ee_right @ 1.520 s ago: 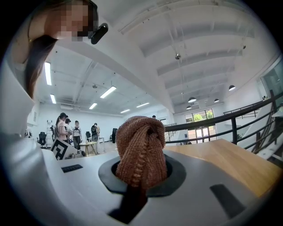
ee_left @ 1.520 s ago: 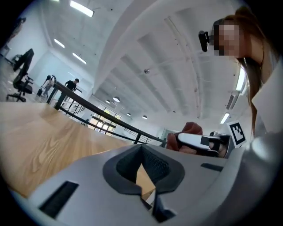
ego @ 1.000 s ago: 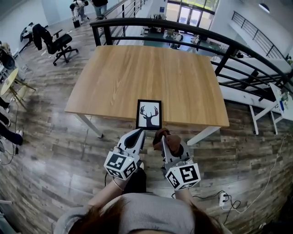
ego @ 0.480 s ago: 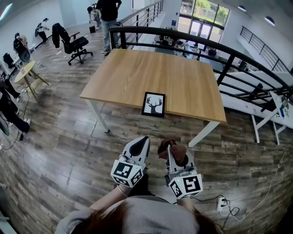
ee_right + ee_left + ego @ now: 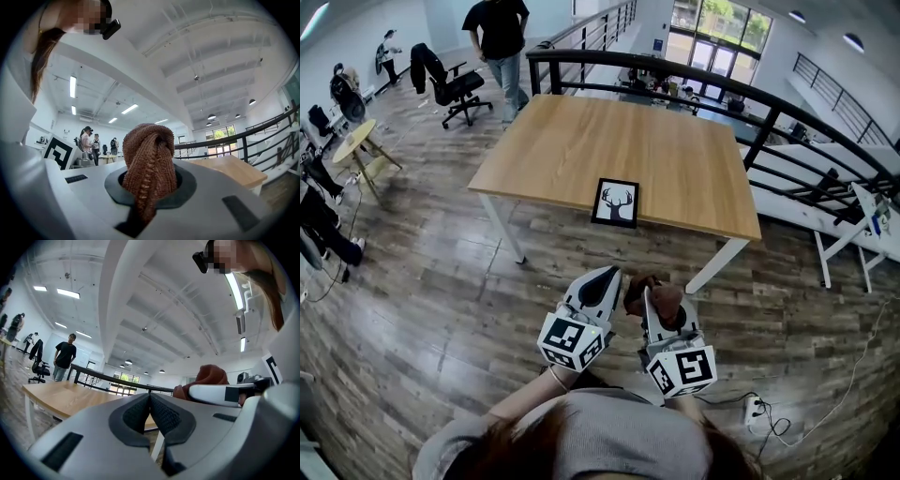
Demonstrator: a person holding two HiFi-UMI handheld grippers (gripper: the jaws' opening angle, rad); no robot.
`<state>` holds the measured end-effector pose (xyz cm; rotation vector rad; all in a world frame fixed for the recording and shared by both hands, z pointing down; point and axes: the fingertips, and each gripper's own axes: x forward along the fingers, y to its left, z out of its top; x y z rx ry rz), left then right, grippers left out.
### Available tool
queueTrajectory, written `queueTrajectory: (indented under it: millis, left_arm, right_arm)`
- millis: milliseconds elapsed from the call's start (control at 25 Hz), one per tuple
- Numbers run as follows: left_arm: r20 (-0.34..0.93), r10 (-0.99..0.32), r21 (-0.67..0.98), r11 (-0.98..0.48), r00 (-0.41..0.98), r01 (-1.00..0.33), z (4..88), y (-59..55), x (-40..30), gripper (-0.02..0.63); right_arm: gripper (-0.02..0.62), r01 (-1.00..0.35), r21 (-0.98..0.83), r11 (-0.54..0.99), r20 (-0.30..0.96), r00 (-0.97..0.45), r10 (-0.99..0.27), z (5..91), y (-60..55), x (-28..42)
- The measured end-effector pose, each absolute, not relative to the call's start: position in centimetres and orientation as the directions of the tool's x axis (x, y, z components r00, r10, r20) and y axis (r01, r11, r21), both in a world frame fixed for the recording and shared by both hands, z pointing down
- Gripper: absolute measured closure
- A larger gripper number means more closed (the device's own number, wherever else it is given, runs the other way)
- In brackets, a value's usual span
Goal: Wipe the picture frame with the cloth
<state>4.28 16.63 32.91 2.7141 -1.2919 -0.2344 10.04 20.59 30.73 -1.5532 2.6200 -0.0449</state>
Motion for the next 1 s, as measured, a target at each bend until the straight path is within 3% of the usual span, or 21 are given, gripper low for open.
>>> queueTrajectory:
  millis: [1000]
  left_arm:
    - [-0.060,-0.786,0.186,-0.615,0.616,-0.767,33.4,17.6,4.2,0.598]
  right_arm:
    - [0.549,-0.869,-0.063,0.491,-0.066,-0.487,-0.871,30.7,22.1,9.7]
